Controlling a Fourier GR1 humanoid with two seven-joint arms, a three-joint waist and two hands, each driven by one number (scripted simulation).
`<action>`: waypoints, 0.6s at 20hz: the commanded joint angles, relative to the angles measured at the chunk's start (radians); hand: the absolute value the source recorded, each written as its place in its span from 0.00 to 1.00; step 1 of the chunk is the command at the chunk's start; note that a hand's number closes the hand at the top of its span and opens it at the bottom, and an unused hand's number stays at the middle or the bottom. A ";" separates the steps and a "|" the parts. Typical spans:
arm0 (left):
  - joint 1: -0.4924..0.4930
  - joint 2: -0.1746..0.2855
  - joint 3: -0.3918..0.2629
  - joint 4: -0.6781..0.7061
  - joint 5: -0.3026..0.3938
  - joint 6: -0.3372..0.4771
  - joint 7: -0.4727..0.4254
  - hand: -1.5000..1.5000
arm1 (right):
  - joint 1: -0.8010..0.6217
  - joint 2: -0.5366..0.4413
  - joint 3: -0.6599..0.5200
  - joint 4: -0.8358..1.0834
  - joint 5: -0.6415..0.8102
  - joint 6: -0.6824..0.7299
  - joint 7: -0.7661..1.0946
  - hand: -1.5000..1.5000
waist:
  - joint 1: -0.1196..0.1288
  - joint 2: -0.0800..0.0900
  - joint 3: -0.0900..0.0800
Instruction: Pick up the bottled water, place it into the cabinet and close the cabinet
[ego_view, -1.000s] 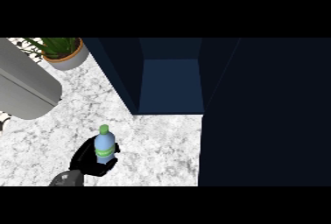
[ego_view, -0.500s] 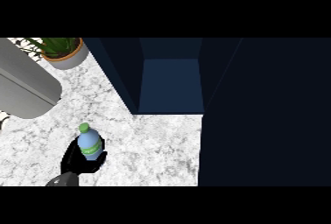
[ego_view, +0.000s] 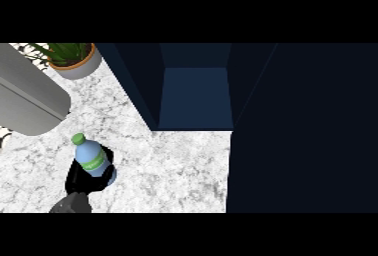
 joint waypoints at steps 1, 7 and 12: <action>-0.001 -0.046 -0.012 -0.094 0.056 0.000 0.066 1.00 | 0.039 0.008 0.031 -0.013 0.001 -0.003 -0.025 0.00 | 0.000 -0.001 0.001; 0.161 -0.081 -0.085 -0.373 0.076 0.071 0.186 1.00 | -0.002 -0.018 0.005 0.011 -0.027 0.009 -0.007 0.00 | 0.006 -0.002 0.001; 0.141 -0.108 -0.158 -0.556 0.088 0.182 0.329 1.00 | -0.041 -0.016 0.008 -0.006 -0.036 -0.018 0.052 0.00 | 0.006 -0.001 0.001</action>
